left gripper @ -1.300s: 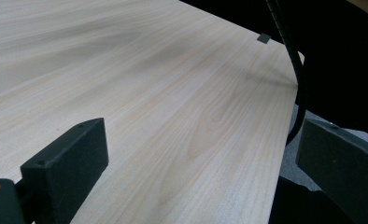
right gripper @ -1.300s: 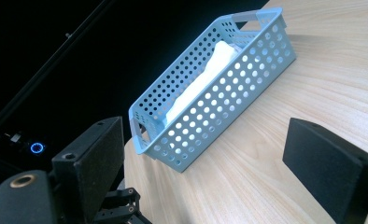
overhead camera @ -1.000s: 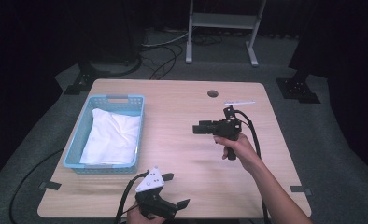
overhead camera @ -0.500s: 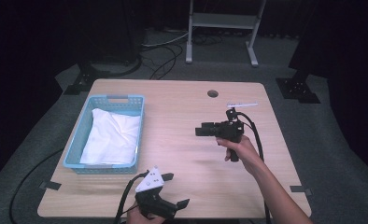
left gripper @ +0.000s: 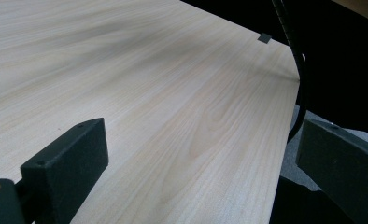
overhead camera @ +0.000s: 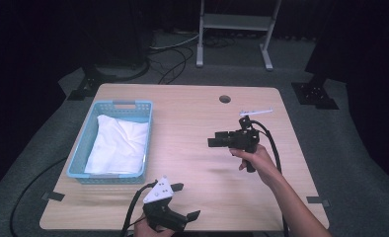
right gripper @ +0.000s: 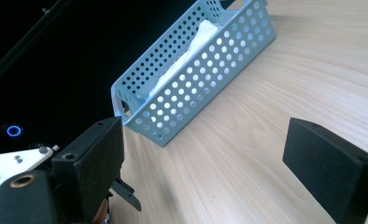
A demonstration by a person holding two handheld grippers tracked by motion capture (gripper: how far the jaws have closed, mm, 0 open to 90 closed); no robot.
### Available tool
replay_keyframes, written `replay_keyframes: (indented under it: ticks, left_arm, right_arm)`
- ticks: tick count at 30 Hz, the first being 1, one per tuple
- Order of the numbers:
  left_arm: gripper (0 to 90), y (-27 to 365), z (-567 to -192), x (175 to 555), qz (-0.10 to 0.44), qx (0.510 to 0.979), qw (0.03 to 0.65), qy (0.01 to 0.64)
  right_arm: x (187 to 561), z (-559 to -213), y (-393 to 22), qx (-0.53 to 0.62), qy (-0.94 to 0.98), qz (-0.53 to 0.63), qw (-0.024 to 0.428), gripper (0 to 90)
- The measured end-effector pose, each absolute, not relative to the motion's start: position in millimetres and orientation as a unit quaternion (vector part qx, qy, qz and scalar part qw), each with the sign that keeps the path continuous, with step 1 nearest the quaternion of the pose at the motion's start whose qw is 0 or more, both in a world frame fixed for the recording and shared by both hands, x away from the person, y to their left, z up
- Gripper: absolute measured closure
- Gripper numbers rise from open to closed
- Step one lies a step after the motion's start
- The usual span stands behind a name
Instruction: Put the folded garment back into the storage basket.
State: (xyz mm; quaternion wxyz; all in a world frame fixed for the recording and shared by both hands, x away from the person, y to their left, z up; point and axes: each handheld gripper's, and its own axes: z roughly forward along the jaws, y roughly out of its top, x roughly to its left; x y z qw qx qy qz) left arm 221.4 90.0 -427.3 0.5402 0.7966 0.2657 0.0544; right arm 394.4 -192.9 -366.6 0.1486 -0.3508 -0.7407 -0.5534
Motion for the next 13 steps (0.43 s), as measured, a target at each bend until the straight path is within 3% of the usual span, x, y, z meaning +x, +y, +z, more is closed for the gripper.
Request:
replay_keyframes:
  ticks: [4,13]
  left_arm:
    - [2.1,90,-427,221,0.055,0.797,0.540,0.265]
    - [2.1,89,-426,220,0.054,0.797,0.541,0.262]
  right_arm:
    - [394,-370,-196,-0.354,-0.739,-0.549,0.166,12.2]
    - [387,-383,-215,-0.373,-0.732,-0.549,0.155,12.2]
